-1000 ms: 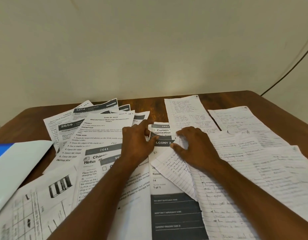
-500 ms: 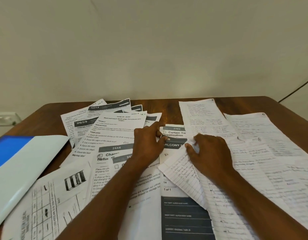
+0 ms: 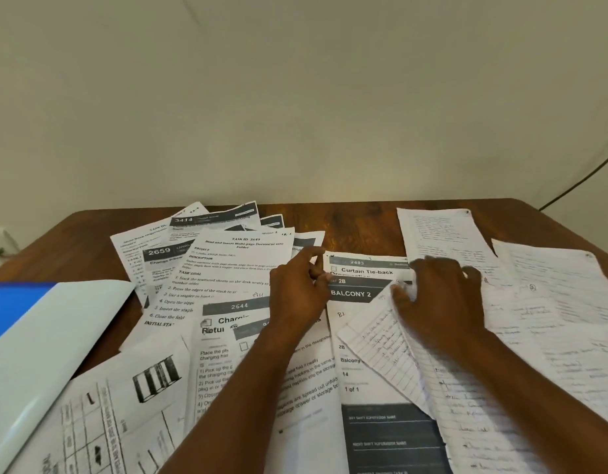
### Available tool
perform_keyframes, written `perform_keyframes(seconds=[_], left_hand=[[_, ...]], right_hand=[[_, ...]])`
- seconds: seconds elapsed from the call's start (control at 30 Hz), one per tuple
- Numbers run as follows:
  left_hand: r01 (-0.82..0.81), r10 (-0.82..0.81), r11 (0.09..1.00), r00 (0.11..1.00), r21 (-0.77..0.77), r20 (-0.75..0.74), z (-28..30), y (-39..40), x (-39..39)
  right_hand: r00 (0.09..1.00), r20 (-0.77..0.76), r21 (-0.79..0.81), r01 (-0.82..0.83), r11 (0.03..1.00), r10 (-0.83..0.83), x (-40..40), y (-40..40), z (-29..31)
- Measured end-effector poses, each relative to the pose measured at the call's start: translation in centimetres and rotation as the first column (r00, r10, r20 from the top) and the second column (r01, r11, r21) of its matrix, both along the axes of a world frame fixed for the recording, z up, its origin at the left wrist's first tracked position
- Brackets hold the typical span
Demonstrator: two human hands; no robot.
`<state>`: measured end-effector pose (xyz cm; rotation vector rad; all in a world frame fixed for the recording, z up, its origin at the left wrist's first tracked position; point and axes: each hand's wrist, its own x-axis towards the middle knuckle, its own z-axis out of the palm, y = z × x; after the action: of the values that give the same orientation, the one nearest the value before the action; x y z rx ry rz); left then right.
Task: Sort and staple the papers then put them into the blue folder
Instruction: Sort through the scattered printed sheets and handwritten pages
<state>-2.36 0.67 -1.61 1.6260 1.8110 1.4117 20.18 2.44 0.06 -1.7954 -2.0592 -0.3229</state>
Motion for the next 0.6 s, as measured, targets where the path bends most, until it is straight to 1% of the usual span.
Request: perform_keyframes(seconds=[0.03,0.1,0.17,0.27,0.4,0.5,0.6], left_hand=[[-0.013,0.013,1.000,1.000,0.005,-0.005,0.1,0.0,-0.1],[-0.052,0.051,0.999,0.998,-0.001,-0.037,0.4,0.2,-0.6],[-0.096,0.096,0.995,0.992,-0.008,-0.080,0.7,0.1,-1.6],[-0.144,0.141,0.989,0.977,-0.008,-0.160,1.2,-0.3,-3.9],[-0.145,0.137,0.988,0.983,-0.057,-0.123,1.1,-0.1,-7.0],[-0.120,0.112,0.991,0.987,-0.066,-0.112,1.0,-0.1,-7.5],[-0.095,0.091,0.994,0.993,-0.055,-0.069,0.8,-0.1,-7.7]], right_hand=[[0.996,-0.015,-0.028,-0.092,0.995,0.092,-0.4,0.2,0.4],[0.966,-0.110,-0.107,-0.245,0.964,0.233,-1.7,0.4,1.1],[0.935,-0.166,-0.151,-0.339,0.929,0.314,-3.0,0.0,1.2],[0.899,-0.169,-0.171,-0.431,0.886,0.405,-3.7,-1.0,0.3],[0.886,-0.154,-0.104,-0.456,0.884,0.438,-3.1,-1.9,-1.0],[0.885,-0.152,-0.029,-0.449,0.893,0.440,-1.8,-2.3,-0.9],[0.901,-0.191,0.012,-0.396,0.918,0.390,-1.2,-1.8,0.1]])
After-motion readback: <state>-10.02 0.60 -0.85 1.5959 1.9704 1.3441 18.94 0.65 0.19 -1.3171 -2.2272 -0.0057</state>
